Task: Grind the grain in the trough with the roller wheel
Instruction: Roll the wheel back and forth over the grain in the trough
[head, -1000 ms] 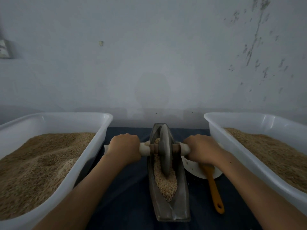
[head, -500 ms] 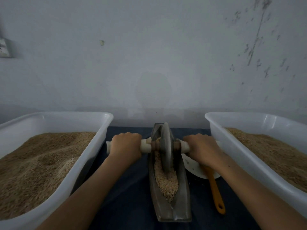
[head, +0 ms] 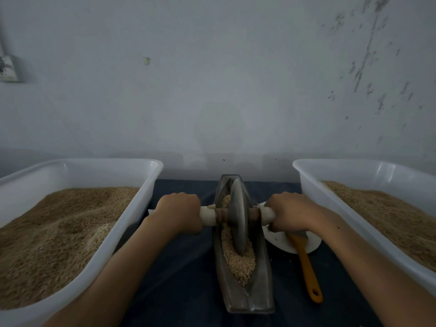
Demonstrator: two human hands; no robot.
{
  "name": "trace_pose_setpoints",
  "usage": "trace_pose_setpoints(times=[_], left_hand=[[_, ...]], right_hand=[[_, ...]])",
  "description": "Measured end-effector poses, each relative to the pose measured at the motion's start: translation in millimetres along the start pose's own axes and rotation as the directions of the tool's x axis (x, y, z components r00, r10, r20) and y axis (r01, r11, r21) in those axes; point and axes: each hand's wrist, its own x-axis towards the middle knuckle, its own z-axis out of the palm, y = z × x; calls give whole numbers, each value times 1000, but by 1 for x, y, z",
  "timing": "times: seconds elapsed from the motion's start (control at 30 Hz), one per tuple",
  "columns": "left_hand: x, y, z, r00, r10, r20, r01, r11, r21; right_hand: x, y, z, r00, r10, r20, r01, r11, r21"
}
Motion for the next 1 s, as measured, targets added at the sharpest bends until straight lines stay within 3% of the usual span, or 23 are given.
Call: trace_pose_setpoints(times=[0.27, 0.4, 0.57, 0.67, 0.83, 1.0], left_hand=[[-3, 7, 3, 970, -46, -237, 50, 999, 12], [-4, 8, 0, 983, -31, -181, 39, 999, 37], [-5, 7, -7, 999, -20, -43, 22, 998, 51], [-7, 7, -9, 1000, -8, -8, 8, 999, 50], [-5, 7, -5, 997, -32, -73, 35, 998, 48], [-3, 7, 2, 983, -75, -167, 75, 997, -9]], right_hand=[[5, 1, 19, 943, 6, -334, -8, 1000, -4], [7, 3, 20, 953, -5, -302, 2, 1000, -12], [6, 8, 7, 998, -47, -48, 49, 998, 40], [4, 10, 3, 997, -64, 29, 62, 995, 72], [6, 8, 7, 999, -38, -33, 39, 998, 47], [6, 1, 16, 960, -1, -281, -9, 999, -34]])
